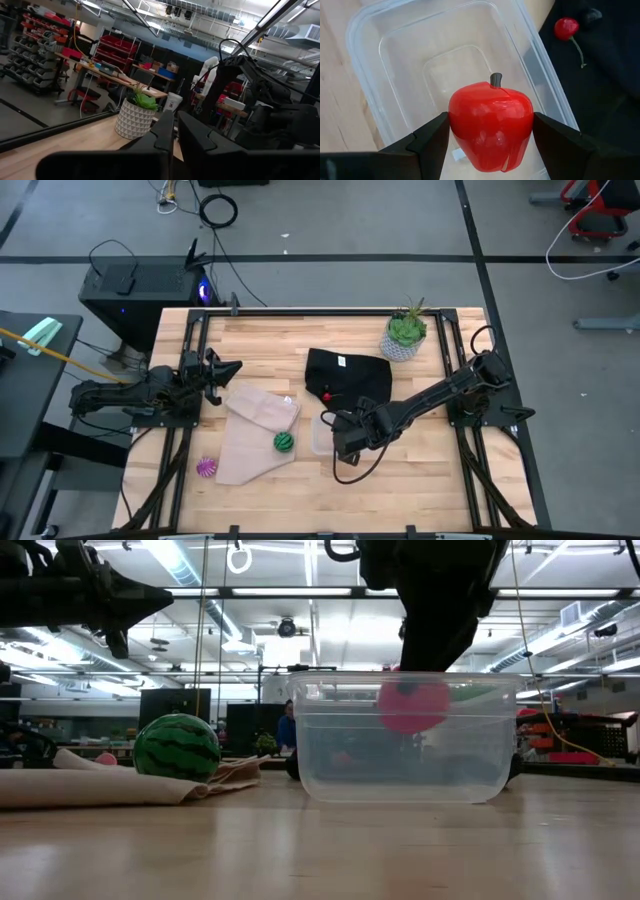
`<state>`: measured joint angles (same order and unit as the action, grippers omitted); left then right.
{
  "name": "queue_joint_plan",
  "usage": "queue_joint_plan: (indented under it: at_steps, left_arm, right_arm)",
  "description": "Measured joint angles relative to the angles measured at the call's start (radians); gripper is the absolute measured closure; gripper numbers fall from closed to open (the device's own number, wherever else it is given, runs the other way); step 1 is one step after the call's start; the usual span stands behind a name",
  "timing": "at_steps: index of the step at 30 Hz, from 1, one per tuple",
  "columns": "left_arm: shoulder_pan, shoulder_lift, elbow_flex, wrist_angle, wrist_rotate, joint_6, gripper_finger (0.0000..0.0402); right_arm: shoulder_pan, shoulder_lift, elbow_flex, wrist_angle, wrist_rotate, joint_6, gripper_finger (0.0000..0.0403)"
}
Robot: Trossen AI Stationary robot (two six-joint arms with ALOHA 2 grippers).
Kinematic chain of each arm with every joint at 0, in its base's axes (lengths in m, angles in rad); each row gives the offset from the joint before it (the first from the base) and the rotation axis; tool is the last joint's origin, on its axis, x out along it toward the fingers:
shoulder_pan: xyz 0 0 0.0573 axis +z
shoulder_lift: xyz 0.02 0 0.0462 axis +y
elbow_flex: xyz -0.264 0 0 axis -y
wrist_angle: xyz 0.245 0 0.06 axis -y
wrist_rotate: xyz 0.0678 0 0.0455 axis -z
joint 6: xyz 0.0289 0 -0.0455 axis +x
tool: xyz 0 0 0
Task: Pick and placing Produce into tupperware
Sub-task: Put the apple into the transparent bin
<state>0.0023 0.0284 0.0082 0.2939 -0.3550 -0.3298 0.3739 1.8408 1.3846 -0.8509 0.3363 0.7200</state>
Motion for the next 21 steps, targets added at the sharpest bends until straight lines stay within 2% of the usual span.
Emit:
queue_joint_plan:
  at_steps: [8, 21]
  left_arm:
    - [0.0, 0.0, 0.0, 0.0, 0.0, 0.0, 0.0375]
    - [0.0, 0.0, 0.0, 0.0, 0.0, 0.0, 0.0371]
  right_arm:
    - [-0.044, 0.002, -0.068, 0.048, -0.073, 0.018, 0.0131]
    - [-0.043, 0.001, -0.08, 0.067, -0.103, 0.02, 0.0131]
